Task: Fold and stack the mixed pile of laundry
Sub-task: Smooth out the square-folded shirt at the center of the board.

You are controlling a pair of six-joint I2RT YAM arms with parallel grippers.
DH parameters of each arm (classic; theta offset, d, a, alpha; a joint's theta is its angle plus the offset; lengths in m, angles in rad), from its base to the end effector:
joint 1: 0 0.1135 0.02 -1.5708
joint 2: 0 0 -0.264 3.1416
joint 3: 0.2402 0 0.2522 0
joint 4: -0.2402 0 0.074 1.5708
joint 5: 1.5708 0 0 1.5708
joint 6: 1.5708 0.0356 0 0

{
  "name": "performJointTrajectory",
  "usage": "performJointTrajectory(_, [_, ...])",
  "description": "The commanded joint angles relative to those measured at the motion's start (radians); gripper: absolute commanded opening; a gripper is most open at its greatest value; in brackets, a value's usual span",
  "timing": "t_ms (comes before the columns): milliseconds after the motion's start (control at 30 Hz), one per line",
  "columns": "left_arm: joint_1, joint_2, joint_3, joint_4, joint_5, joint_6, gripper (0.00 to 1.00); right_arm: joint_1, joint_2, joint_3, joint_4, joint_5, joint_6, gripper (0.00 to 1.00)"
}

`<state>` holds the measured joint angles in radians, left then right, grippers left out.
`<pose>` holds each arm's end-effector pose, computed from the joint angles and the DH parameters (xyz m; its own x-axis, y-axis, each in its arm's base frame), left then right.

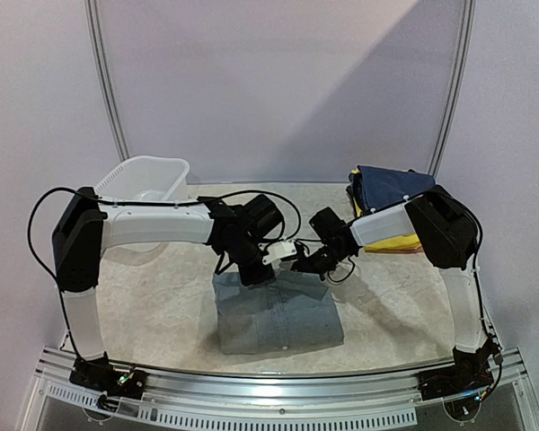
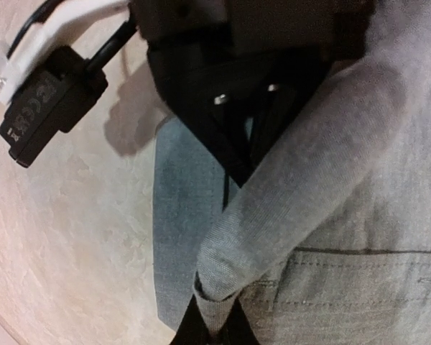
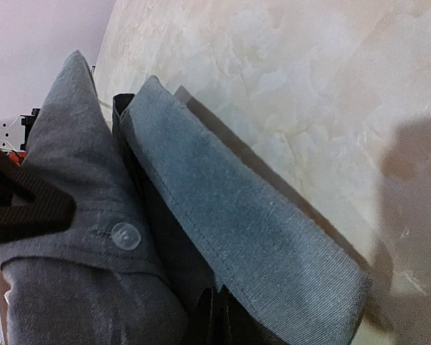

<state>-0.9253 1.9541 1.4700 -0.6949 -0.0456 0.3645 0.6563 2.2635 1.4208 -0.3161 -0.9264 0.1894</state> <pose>0.2451 -0.3228 0.1962 -0.2387 0.9090 -0.3417 0.9340 0.3113 0.1755 0.3269 0.2877 0.0863 -0.8297 -0.4963 -0.2554 -0.4724 0.3808 0.7949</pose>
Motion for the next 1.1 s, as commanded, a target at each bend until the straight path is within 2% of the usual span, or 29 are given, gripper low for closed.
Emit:
performJointTrajectory(0, [0.043,0.036,-0.011,0.021,0.02,-0.003,0.0,0.004,0.039,-0.036,-0.045,0.106,-0.012,0.06])
performJointTrajectory(133, [0.045,0.07,-0.01,0.03,0.028,-0.011,0.0,0.0,0.028,-0.036,-0.041,0.115,0.007,0.08])
performJointTrajectory(400, [0.063,0.086,-0.049,0.071,0.029,-0.021,0.0,-0.014,-0.063,-0.052,-0.017,0.17,0.08,0.27])
performJointTrajectory(467, [0.065,0.085,-0.057,0.086,0.024,-0.018,0.0,-0.022,-0.122,-0.073,-0.005,0.2,0.105,0.38])
performJointTrajectory(600, [0.066,0.083,-0.068,0.112,0.027,-0.012,0.0,-0.033,-0.243,-0.122,0.006,0.28,0.164,0.51])
performJointTrajectory(633, [0.068,0.085,-0.069,0.115,0.026,-0.013,0.0,-0.033,-0.284,-0.137,0.003,0.307,0.172,0.58])
performJointTrajectory(767, [0.069,0.085,-0.07,0.125,0.025,-0.009,0.0,-0.036,-0.399,-0.196,-0.02,0.452,0.212,0.72])
performJointTrajectory(867, [0.071,0.081,-0.071,0.134,0.024,-0.009,0.0,-0.037,-0.484,-0.241,-0.073,0.624,0.235,0.81])
performJointTrajectory(967, [0.071,0.071,-0.074,0.14,0.014,-0.014,0.06,-0.035,-0.559,-0.303,-0.091,0.789,0.262,0.94])
performJointTrajectory(1000, [0.071,0.064,-0.077,0.142,0.01,-0.016,0.11,-0.034,-0.606,-0.332,-0.078,0.818,0.27,0.98])
performJointTrajectory(1067, [0.071,0.036,-0.09,0.159,-0.006,-0.027,0.25,-0.031,-0.679,-0.395,-0.033,0.833,0.278,0.99])
